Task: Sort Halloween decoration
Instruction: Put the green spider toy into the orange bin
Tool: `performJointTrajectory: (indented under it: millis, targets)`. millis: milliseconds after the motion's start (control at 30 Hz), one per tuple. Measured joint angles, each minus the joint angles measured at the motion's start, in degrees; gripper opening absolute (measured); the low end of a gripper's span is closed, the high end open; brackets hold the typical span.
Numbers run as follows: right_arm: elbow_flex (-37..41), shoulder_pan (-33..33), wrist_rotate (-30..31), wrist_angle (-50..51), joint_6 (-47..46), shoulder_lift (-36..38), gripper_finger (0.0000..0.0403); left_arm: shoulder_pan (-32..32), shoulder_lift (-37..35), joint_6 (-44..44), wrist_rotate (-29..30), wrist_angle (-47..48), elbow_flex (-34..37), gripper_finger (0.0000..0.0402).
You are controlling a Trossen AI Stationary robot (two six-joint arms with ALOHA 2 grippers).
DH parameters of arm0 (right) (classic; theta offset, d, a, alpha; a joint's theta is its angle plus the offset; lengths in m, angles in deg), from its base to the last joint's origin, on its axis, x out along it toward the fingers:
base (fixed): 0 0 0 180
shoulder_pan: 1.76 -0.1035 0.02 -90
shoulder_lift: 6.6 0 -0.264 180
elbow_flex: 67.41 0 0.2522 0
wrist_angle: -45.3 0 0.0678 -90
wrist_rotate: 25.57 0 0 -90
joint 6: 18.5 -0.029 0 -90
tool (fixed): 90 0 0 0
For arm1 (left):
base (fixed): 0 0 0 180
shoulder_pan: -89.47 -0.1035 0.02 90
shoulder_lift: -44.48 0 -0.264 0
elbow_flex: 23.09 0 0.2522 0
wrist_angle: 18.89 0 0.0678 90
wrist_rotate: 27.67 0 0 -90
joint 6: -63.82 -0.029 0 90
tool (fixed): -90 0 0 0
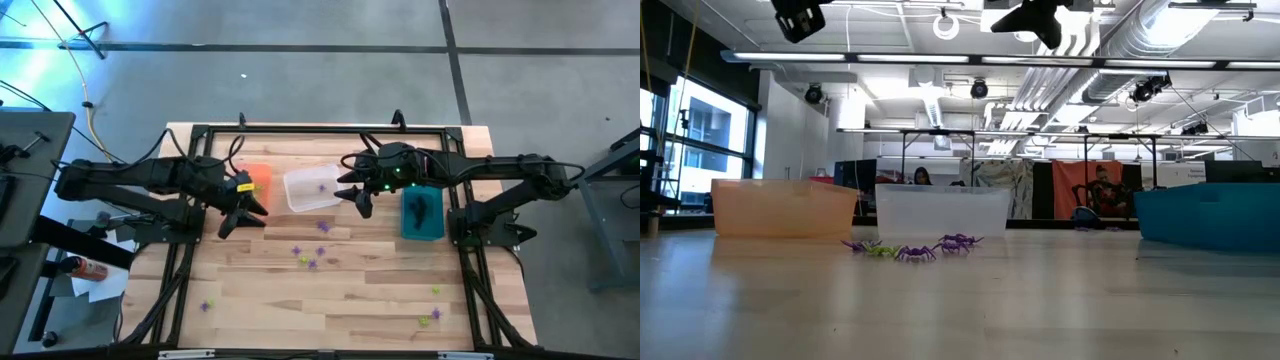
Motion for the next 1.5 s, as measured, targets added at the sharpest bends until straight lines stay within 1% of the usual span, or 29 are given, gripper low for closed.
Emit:
performJointTrajectory:
  millis: [67, 133, 167, 267, 333, 367, 500, 567, 667, 800, 1000, 1133, 1267, 1367, 1500]
  targets:
    - [0.0, 0.0, 0.0, 0.0, 0.0, 0.0, 0.0211, 0.9, 0.5, -1.7, 1.2, -0.8, 0.0, 0.0163]
    - [0.0, 0.0, 0.0, 0.0, 0.0, 0.0, 0.0211, 1.8, 2.8, -3.3, 2.1, -2.5, -0.1, 0.0163]
    - [0.0, 0.0, 0.0, 0.0, 0.0, 0.0, 0.0211, 2.3, 4.4, -4.4, 1.5, -2.6, -0.1, 0.0163]
    - [0.0, 0.0, 0.0, 0.0, 0.0, 0.0, 0.0211, 3.6, 11.5, -9.9, -3.0, -1.7, -0.1, 0.0163]
    - [0.0, 0.0, 0.0, 0.1, -0.1, 0.0, 0.0211, 4.8, 16.7, -16.2, -4.8, -1.9, -0.2, 0.0163]
    - [0.0, 0.0, 0.0, 0.2, -0.1, 0.0, 0.0211, 5.4, 19.3, -19.9, -4.8, -2.1, -0.5, 0.0163]
    - [0.0, 0.0, 0.0, 0.4, 0.0, 0.0, 0.0211, 6.7, 29.4, -34.2, -0.4, -3.9, -1.2, 0.0163]
    - [0.0, 0.0, 0.1, 0.4, -0.1, 0.0, 0.0211, 6.8, 33.3, -39.2, 2.0, -5.8, -1.3, 0.0163]
    - [0.0, 0.0, 0.9, 0.4, 0.0, 0.0, 0.0211, 6.8, 38.4, -44.4, 2.5, -8.7, -1.3, 0.0163]
    - [0.0, 0.0, 3.5, 0.8, 0.1, -0.1, 0.0211, 6.8, 43.1, -46.5, 1.8, -13.0, -1.3, 0.0163]
    - [0.0, 0.0, 4.7, 1.0, 0.0, -0.5, 0.0211, 7.1, 48.9, -51.5, 1.8, -16.0, -1.3, 0.0163]
    - [0.0, 0.0, 4.6, 2.1, -0.1, -0.9, 0.0211, 7.1, 51.3, -50.9, 1.7, -17.4, -1.3, 0.0163]
    - [0.0, 0.0, 4.6, 2.1, -0.3, -2.0, 0.0211, 7.1, 52.0, -50.5, 1.7, -17.3, -1.3, 0.0161]
    - [0.0, 0.0, 4.6, 2.1, -1.4, -2.9, 0.0211, 7.1, 52.1, -50.3, 1.8, -17.3, -1.3, 0.0147]
    - [0.0, 0.0, 4.6, 1.9, -1.2, -4.0, 0.0211, 7.1, 52.1, -49.1, 1.8, -17.9, -1.3, 0.0105]
